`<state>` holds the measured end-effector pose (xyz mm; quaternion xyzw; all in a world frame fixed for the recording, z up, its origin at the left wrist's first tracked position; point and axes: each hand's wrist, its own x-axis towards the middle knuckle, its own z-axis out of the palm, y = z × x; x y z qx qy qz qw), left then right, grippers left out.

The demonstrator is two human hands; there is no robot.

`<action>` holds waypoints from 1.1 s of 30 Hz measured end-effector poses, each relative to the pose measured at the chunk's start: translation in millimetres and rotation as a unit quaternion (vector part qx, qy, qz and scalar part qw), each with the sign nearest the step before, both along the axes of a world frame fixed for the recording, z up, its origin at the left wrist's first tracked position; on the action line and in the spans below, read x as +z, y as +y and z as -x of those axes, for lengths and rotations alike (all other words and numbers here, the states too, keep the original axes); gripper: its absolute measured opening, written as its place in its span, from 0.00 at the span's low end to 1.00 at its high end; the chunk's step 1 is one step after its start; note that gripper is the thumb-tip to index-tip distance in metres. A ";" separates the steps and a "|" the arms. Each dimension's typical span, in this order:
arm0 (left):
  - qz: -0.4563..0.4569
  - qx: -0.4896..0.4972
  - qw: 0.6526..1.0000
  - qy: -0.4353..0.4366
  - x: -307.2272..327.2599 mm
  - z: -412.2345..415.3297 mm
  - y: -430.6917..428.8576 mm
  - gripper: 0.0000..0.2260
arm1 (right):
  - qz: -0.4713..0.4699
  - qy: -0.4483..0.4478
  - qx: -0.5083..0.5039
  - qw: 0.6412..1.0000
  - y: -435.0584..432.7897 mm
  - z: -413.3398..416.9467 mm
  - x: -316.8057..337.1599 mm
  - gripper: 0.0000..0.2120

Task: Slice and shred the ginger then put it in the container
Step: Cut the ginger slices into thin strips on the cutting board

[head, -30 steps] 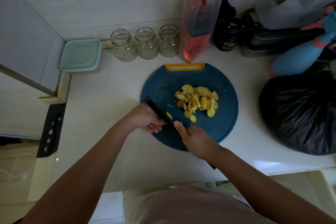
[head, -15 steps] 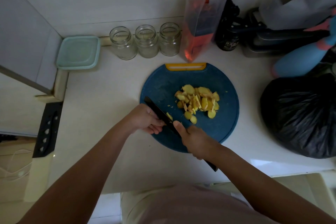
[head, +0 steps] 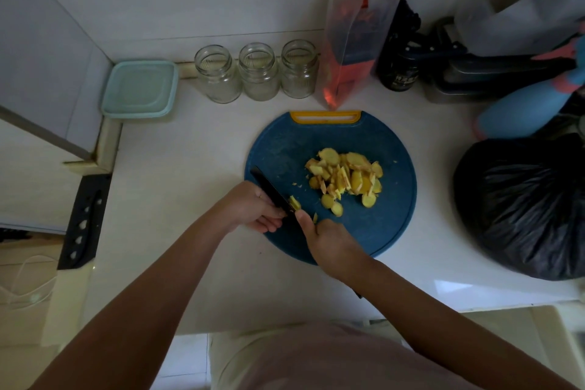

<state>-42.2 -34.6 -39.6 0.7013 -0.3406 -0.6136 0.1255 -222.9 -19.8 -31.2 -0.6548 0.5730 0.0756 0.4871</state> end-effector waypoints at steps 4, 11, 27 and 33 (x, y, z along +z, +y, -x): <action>0.002 0.010 1.000 0.002 1.1 2.0 1.7 0.10 | -0.058 -0.020 -0.078 0.995 -0.8 18.2 -3.9 0.26; 0.152 -0.012 0.982 -0.114 -4.8 4.7 18.6 0.04 | -0.068 -0.113 -0.110 0.985 5.5 31.9 0.8 0.30; 0.417 -0.062 0.829 -0.368 -49.1 68.0 41.3 0.21 | -0.003 -0.156 -0.192 0.969 0.0 71.6 18.9 0.31; 0.429 -0.050 0.814 -0.389 -53.8 34.8 32.5 0.19 | 0.020 -0.143 -0.181 0.973 -1.9 75.3 18.1 0.32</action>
